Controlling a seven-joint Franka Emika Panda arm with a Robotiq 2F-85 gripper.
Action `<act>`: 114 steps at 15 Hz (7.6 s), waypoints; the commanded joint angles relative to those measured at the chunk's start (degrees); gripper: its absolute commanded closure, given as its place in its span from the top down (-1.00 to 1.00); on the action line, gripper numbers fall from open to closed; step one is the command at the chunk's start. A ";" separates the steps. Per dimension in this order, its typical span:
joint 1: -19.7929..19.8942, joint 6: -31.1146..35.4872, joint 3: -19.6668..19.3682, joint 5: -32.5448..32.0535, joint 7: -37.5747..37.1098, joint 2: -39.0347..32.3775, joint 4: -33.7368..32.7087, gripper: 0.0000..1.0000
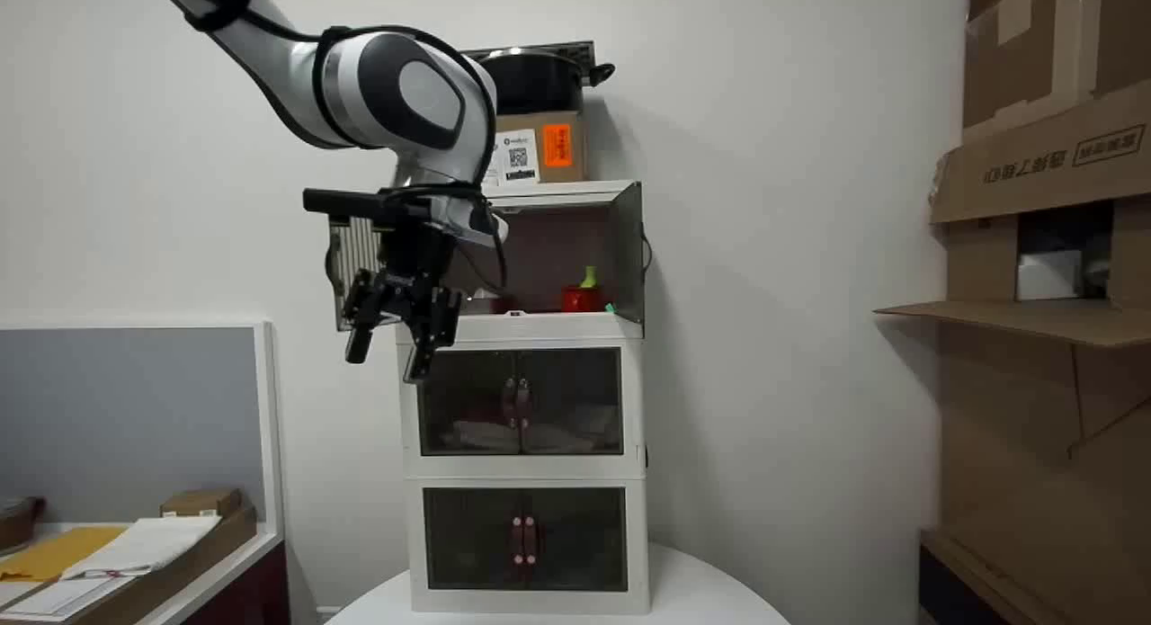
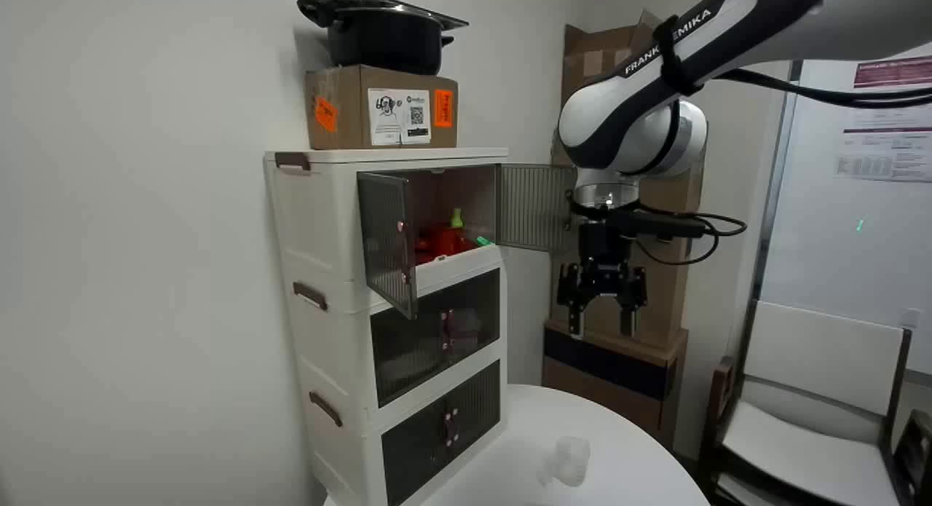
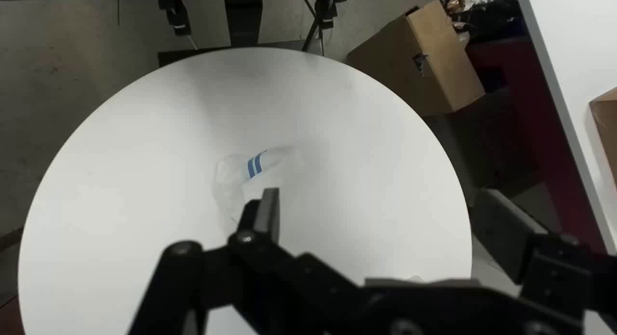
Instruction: Close the left topmost cabinet door.
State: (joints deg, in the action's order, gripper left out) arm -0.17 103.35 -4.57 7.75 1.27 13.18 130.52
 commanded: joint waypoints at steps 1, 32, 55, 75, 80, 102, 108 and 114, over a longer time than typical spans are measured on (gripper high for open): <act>0.79 -0.08 0.72 0.13 0.15 -0.03 -0.09 1.00; -7.42 -8.41 12.00 8.59 5.59 -21.21 -50.22 1.00; -7.63 -12.00 13.28 6.10 5.91 -28.37 -58.10 1.00; -4.30 27.85 7.13 -16.13 -1.51 -23.62 -40.66 1.00; -2.58 35.57 10.10 -3.70 12.83 -24.05 -36.59 1.00; 2.41 18.99 4.80 10.09 13.29 -2.12 -0.23 1.00; -0.19 19.52 6.16 9.70 4.98 5.35 10.55 1.00; -0.59 18.38 4.22 10.42 7.90 1.77 7.31 1.00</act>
